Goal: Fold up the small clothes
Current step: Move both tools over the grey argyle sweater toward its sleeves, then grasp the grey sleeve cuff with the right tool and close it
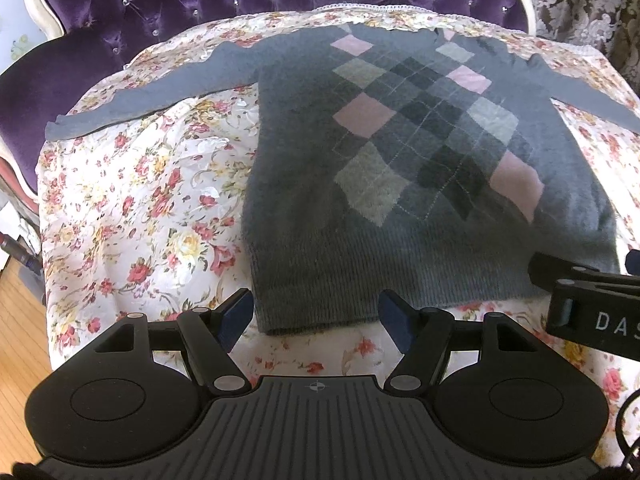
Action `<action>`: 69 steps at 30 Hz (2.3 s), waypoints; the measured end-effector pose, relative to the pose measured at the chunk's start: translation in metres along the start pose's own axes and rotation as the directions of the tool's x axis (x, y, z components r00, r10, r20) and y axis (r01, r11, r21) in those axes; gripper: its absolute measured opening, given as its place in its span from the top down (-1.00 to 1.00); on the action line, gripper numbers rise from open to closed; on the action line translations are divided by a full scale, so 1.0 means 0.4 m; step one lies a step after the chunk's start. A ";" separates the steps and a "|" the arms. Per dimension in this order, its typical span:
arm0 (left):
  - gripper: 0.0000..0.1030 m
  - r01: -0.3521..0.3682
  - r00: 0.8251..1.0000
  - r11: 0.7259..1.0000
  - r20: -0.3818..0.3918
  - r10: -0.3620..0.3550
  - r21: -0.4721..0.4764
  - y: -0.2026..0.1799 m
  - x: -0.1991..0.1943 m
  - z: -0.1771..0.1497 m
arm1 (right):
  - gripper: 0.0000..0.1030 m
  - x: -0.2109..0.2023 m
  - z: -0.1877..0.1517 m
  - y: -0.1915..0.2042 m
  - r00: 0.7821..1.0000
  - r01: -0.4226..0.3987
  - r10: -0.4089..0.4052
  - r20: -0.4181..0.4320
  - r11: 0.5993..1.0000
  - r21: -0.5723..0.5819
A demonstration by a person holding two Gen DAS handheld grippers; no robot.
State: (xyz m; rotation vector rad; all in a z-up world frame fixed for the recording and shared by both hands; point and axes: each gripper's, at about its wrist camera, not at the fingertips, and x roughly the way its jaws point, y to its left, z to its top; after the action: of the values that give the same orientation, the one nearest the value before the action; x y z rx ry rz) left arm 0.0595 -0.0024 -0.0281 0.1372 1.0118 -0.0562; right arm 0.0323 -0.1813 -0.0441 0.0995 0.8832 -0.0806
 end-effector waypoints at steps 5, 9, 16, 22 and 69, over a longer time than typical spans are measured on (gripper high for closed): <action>-0.31 -0.004 1.000 1.000 -0.003 0.004 0.001 -0.002 0.010 0.025 | -0.98 0.013 0.021 -0.002 1.000 -0.001 0.001 -0.004 1.000 0.006; -0.31 -0.007 1.000 1.000 -0.002 0.007 0.002 -0.005 0.014 0.047 | -0.98 0.024 0.043 -0.004 1.000 -0.002 0.002 -0.009 1.000 0.008; -0.31 -0.009 1.000 1.000 0.002 0.009 0.001 -0.009 0.027 0.100 | -0.98 0.037 0.077 -0.005 1.000 -0.005 0.005 -0.006 1.000 0.008; -0.31 -0.007 1.000 1.000 0.011 0.007 0.000 -0.013 0.042 0.146 | -0.98 0.055 0.128 -0.005 1.000 -0.011 0.011 -0.007 1.000 0.004; -0.32 0.049 0.972 0.999 0.232 -0.045 -0.012 -0.139 0.433 0.519 | -0.98 0.411 0.394 -0.798 0.975 0.060 -0.162 0.153 0.852 0.521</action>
State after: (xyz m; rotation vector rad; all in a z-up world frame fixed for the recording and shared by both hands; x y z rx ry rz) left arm 0.3196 -0.0838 -0.0714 0.0881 0.7819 -0.1039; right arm 0.2215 -0.5218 -0.0893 0.5350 0.6541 -0.4318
